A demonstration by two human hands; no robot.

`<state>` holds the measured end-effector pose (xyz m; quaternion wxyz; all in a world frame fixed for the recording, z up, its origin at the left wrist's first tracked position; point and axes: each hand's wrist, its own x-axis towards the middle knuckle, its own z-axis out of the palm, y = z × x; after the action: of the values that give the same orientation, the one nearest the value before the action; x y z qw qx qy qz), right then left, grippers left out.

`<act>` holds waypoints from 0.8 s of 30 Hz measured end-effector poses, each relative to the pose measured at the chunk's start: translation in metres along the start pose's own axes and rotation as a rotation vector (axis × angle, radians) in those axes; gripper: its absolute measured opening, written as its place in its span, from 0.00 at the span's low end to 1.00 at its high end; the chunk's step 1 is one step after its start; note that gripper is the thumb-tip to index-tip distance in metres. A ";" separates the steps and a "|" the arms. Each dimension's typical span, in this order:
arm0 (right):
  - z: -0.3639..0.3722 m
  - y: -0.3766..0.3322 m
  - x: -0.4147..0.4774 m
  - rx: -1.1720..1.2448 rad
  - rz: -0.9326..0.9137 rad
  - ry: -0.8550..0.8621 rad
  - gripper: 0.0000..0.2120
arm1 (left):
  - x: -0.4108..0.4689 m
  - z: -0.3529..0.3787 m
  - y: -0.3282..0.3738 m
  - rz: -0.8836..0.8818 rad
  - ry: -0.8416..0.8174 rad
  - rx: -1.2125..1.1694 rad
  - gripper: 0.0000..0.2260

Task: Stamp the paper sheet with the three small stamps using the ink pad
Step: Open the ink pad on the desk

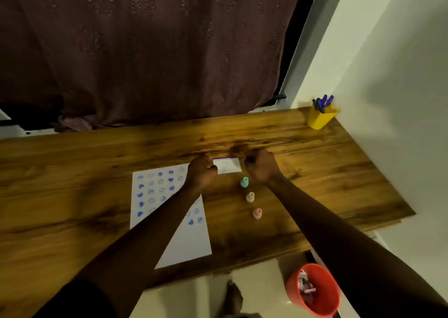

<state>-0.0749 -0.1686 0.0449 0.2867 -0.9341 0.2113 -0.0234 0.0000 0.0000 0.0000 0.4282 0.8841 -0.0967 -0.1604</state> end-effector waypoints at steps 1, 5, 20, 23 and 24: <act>0.000 0.004 0.007 0.004 0.014 -0.025 0.11 | 0.005 0.003 0.002 -0.021 -0.001 0.000 0.12; 0.010 0.018 0.033 0.037 0.036 -0.120 0.11 | 0.022 0.014 0.006 -0.166 -0.025 -0.043 0.16; 0.049 0.039 0.066 0.183 0.173 -0.210 0.07 | 0.048 0.030 0.010 -0.300 -0.104 -0.083 0.15; 0.044 0.031 0.062 0.178 0.160 -0.201 0.08 | 0.047 0.020 0.008 -0.291 -0.108 -0.115 0.16; 0.041 0.026 0.060 0.172 0.150 -0.196 0.08 | 0.046 0.016 0.008 -0.292 -0.100 -0.140 0.18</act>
<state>-0.0235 -0.1912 -0.0086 0.3861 -0.8854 0.2488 0.0715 0.0372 -0.0306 -0.0124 0.4554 0.8478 0.0229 -0.2708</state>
